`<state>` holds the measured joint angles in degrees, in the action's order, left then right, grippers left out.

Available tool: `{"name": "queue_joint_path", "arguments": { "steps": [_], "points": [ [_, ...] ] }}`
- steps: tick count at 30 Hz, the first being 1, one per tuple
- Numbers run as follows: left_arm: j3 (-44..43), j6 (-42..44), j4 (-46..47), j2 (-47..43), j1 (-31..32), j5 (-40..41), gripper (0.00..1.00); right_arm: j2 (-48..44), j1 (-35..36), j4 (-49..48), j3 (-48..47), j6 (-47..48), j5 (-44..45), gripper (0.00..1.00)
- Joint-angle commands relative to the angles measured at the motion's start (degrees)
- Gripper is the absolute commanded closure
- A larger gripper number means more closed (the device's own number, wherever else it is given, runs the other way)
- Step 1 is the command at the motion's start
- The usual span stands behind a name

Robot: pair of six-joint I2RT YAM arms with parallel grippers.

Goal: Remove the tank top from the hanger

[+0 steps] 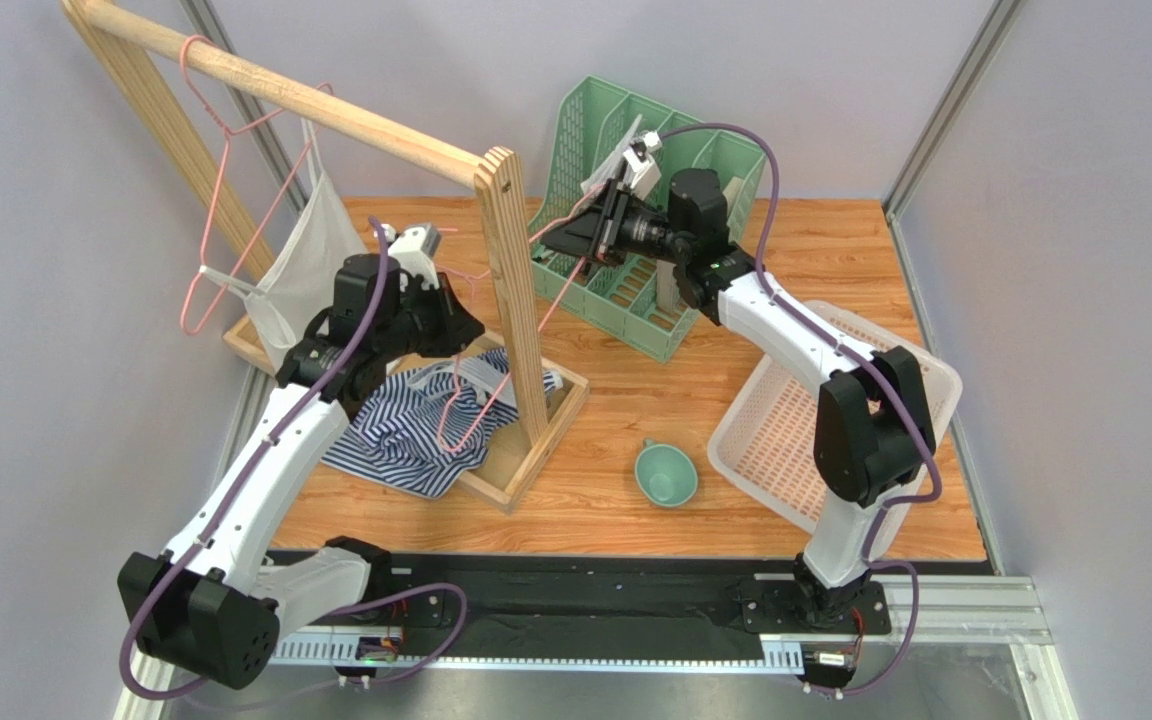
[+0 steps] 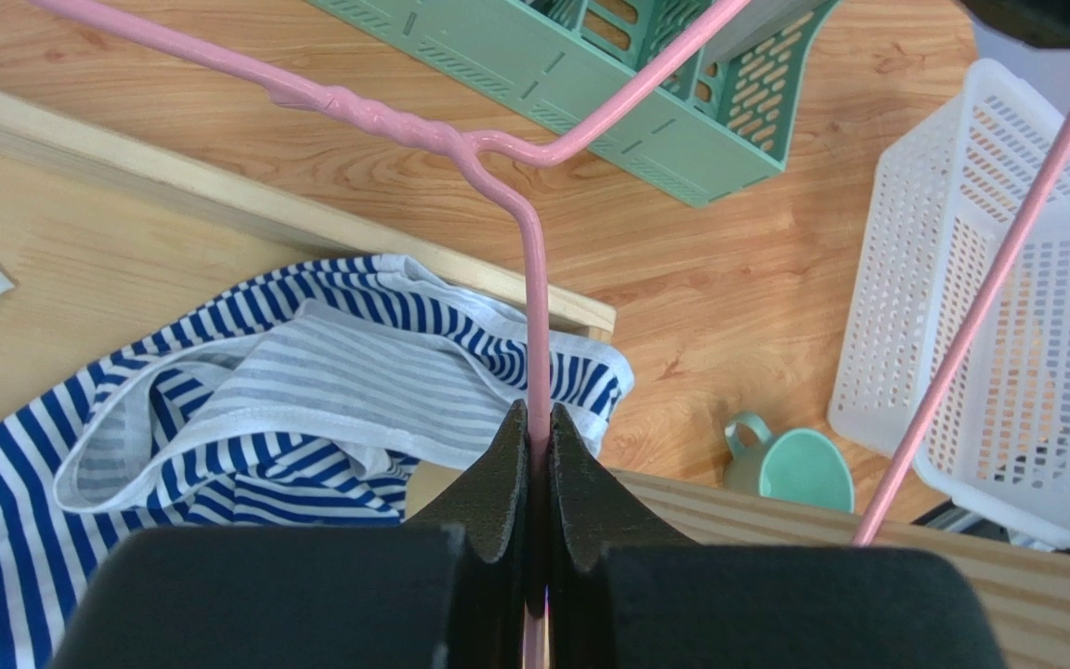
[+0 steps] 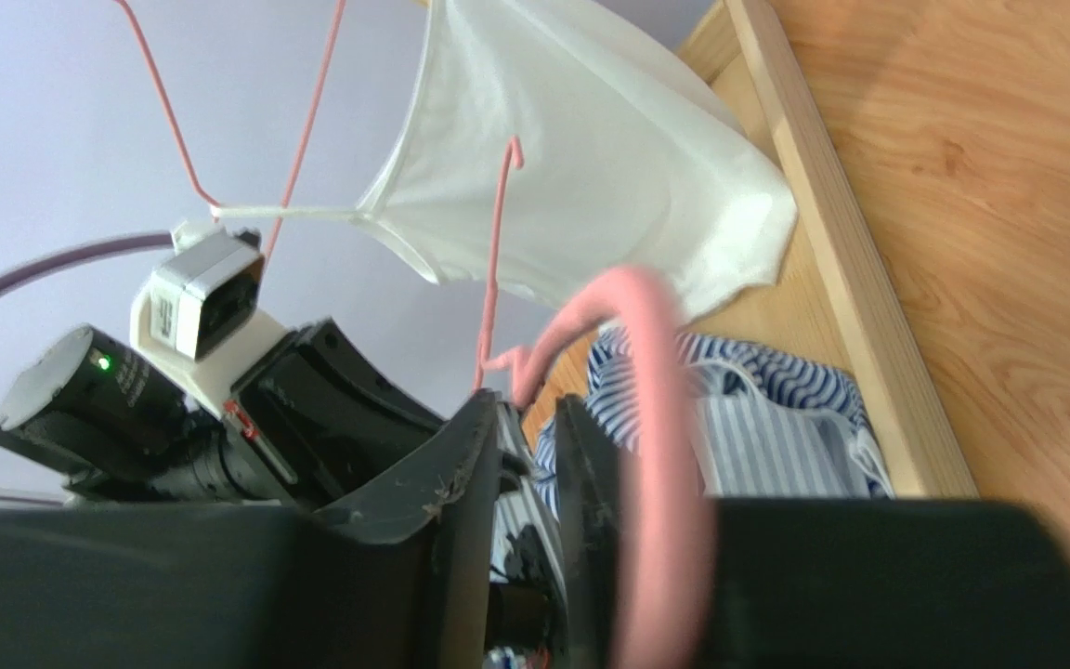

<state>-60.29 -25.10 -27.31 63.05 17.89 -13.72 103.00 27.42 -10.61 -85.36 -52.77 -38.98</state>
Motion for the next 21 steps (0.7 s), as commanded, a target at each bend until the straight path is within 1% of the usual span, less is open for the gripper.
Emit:
{"name": "queue_joint_path", "arguments": {
  "steps": [1,2,3,4,5,6,7,8,9,10,11,14,16,19,21],
  "points": [
    [0.5,1.4,0.4,-3.4,0.1,-5.0,1.00,1.3,0.8,-14.1,0.5,-9.3,0.4,1.00],
    [0.5,1.5,0.0,-4.3,0.2,-5.4,1.00,1.2,0.7,-15.9,1.2,-10.0,0.7,1.00],
    [0.8,1.5,-0.5,-4.9,0.2,-6.1,0.91,1.0,0.8,-17.5,1.8,-10.4,1.0,1.00],
    [1.0,1.5,-1.2,-6.0,0.0,-7.5,0.84,0.8,0.8,-19.0,2.3,-11.0,1.2,1.00],
    [1.2,1.5,-1.3,-6.7,-0.1,-8.2,0.74,0.7,0.6,-19.9,2.7,-11.6,1.3,1.00],
    [1.8,1.4,-1.6,-7.5,-0.2,-8.9,0.68,0.7,0.3,-21.1,3.2,-12.3,1.1,1.00],
    [2.2,1.0,-2.1,-9.2,-0.7,-9.8,0.63,0.8,0.1,-24.7,4.4,-13.0,0.8,1.00],
    [2.6,0.5,-2.3,-10.1,-1.3,-10.5,0.52,1.1,-0.3,-26.9,4.9,-15.8,0.6,1.00],
    [3.9,0.2,-2.1,-11.2,-1.9,-11.8,0.45,1.5,-0.8,-28.9,5.2,-16.9,-0.3,1.00],
    [4.6,-0.1,-1.3,-13.1,-3.5,-15.0,0.38,1.8,-1.0,-31.6,5.2,-18.2,-0.9,1.00],
    [5.3,-0.8,-1.0,-13.9,-4.3,-16.6,0.27,2.8,-1.2,-32.4,4.5,-19.8,-1.5,1.00],
    [7.8,-2.1,-0.2,-16.6,-7.6,-23.3,0.25,4.1,-1.8,-35.6,2.3,-22.5,-4.4,1.00],
    [9.7,-3.2,0.8,-17.8,-8.7,-27.4,0.25,5.0,-1.8,-35.4,0.9,-23.4,-6.6,1.00],
    [12.4,-5.7,3.4,-20.4,-8.9,-30.9,0.29,5.9,-1.8,-34.8,-1.6,-23.6,-8.9,1.00],
    [13.8,-7.1,4.6,-21.9,-9.4,-31.5,0.31,5.9,-1.9,-34.0,-2.0,-22.9,-10.1,1.00]
  ]
}}
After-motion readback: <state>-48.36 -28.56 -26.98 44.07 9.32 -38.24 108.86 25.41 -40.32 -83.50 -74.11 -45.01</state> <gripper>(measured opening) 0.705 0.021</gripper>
